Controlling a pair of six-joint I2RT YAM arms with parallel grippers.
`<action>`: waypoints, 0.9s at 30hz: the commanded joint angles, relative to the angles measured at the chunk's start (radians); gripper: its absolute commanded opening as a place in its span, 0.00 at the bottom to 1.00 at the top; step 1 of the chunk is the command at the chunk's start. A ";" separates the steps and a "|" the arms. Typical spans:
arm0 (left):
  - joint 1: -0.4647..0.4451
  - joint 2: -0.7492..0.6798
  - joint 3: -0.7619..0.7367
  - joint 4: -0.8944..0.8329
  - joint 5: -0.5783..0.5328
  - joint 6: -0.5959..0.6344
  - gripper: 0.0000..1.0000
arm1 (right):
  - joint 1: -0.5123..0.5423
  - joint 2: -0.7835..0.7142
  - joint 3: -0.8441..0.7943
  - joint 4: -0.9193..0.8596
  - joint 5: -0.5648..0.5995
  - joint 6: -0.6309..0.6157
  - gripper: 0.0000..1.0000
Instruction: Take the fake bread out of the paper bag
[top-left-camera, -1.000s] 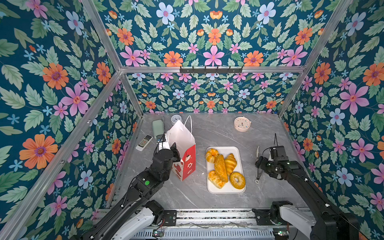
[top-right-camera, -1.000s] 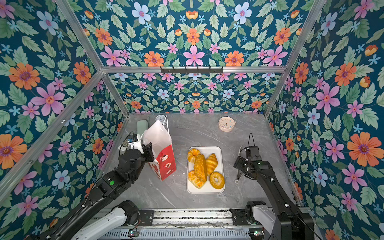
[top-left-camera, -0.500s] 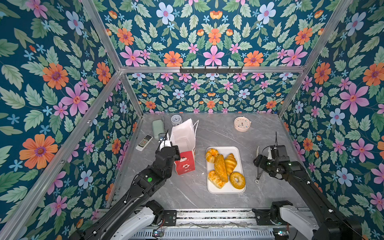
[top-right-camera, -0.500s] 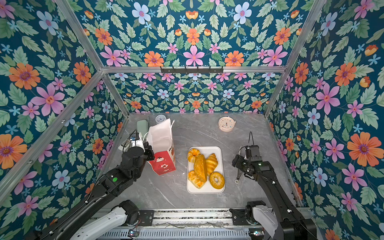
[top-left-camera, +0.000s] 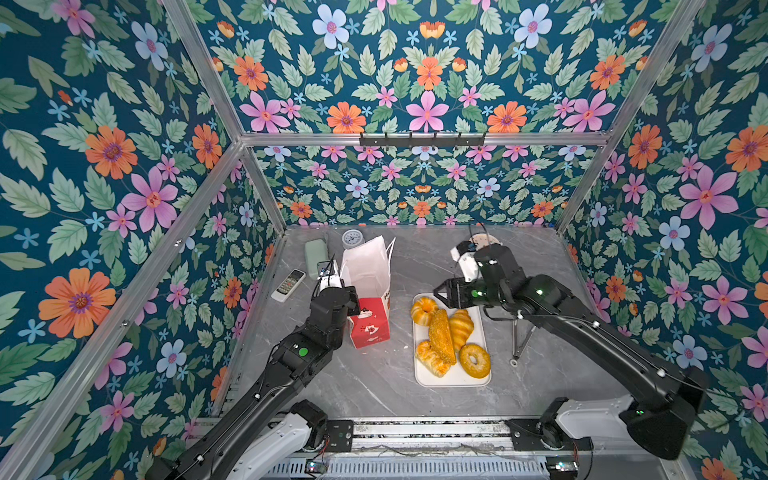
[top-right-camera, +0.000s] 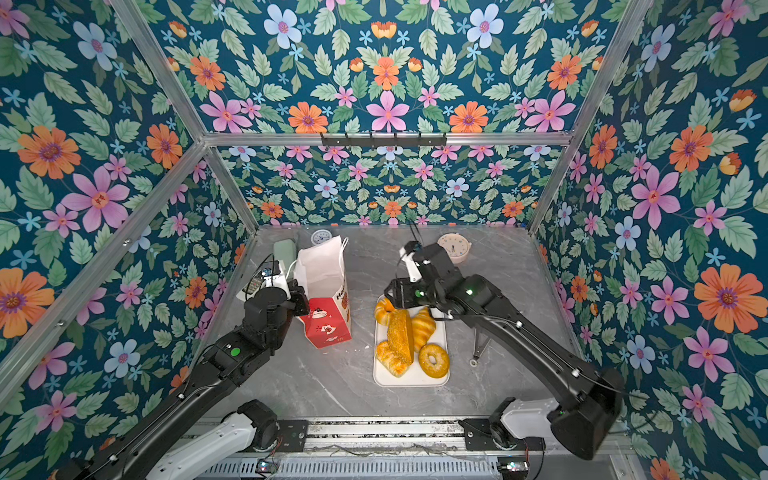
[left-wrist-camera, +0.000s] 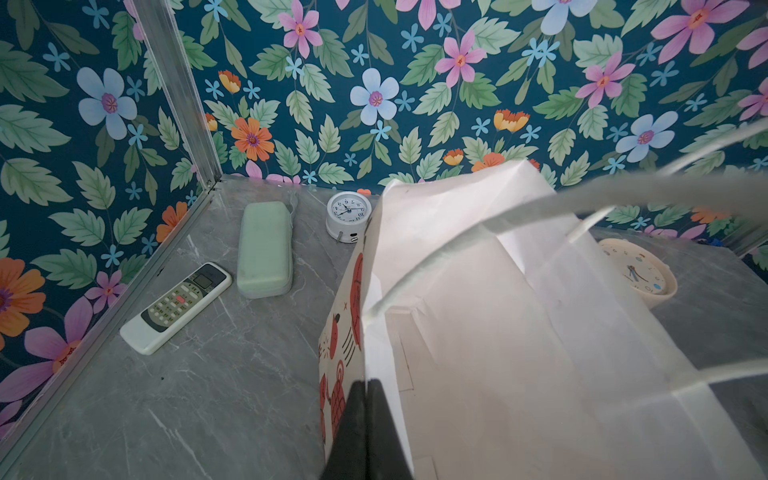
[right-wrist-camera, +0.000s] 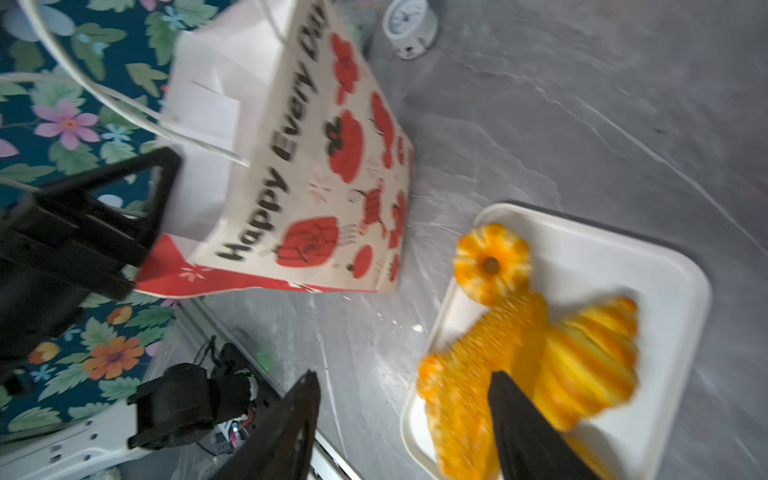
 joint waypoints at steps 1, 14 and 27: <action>0.002 -0.011 -0.002 0.009 0.010 0.011 0.06 | 0.042 0.142 0.158 0.020 -0.038 -0.088 0.63; 0.010 -0.069 -0.012 -0.019 -0.006 0.015 0.20 | 0.148 0.444 0.441 -0.039 -0.036 -0.130 0.62; 0.022 -0.069 -0.011 0.003 0.017 0.000 0.49 | 0.191 0.514 0.542 -0.134 0.140 -0.121 0.28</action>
